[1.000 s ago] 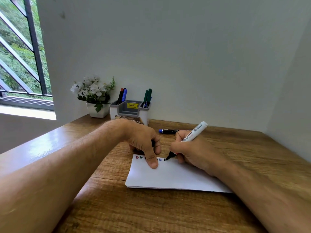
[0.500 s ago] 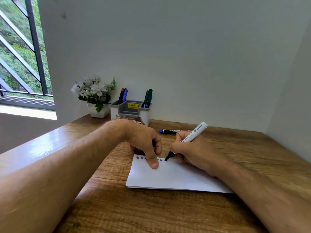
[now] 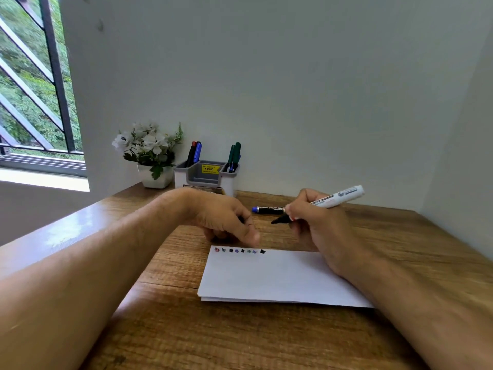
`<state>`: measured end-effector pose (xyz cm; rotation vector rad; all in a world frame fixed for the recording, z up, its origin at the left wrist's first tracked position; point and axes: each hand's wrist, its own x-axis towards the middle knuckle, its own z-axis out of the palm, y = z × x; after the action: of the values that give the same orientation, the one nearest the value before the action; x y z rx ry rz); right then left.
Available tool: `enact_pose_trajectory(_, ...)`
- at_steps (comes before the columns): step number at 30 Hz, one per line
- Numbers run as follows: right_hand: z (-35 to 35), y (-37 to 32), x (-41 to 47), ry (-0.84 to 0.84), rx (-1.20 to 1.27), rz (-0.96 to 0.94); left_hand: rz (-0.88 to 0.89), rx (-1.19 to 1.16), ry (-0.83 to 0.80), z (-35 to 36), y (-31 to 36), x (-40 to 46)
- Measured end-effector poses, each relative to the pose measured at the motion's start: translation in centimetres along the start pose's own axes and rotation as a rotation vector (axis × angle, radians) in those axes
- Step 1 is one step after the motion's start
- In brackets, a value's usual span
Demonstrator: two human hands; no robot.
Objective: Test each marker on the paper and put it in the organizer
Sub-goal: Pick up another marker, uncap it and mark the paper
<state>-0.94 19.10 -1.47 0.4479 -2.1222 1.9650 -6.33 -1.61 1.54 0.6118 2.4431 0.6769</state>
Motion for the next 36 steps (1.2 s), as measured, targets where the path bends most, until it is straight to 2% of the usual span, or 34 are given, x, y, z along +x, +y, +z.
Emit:
enact_pose_trajectory(3, -0.3, -0.5, 0.0, 0.068, 0.129, -0.024, 0.099, -0.146, 0.092, -0.4, -0.7, 0.2)
enact_pose_trajectory(8, -0.7, -0.3, 0.1, 0.096, 0.242, -0.017, 0.214, -0.502, 0.089, -0.7, -1.0, 0.6)
enact_pose_trajectory(17, -0.2, 0.1, -0.2, 0.051, 0.146, 0.017, 0.303, -0.331, 0.380, 0.2, 0.1, 1.2)
enact_pose_trajectory(23, -0.2, -0.2, -0.2, 0.073, 0.168, 0.017, 0.336, -0.379, 0.640, -0.2, -0.6, 1.7)
enact_pose_trajectory(26, -0.4, 0.0, -0.1, 0.097, 0.185, 0.023, 0.369, -0.478, 0.729, -0.6, -0.9, 1.9)
enact_pose_trajectory(33, -0.5, -0.3, -0.2, 0.157, 0.142, -0.052, 0.428, -0.916, 0.701, -0.9, -0.6, 1.9)
enact_pose_trajectory(36, -0.6, -0.5, -0.3, 0.190, 0.108, -0.055, 0.424, -1.008, 0.712, -0.9, -0.5, 1.8)
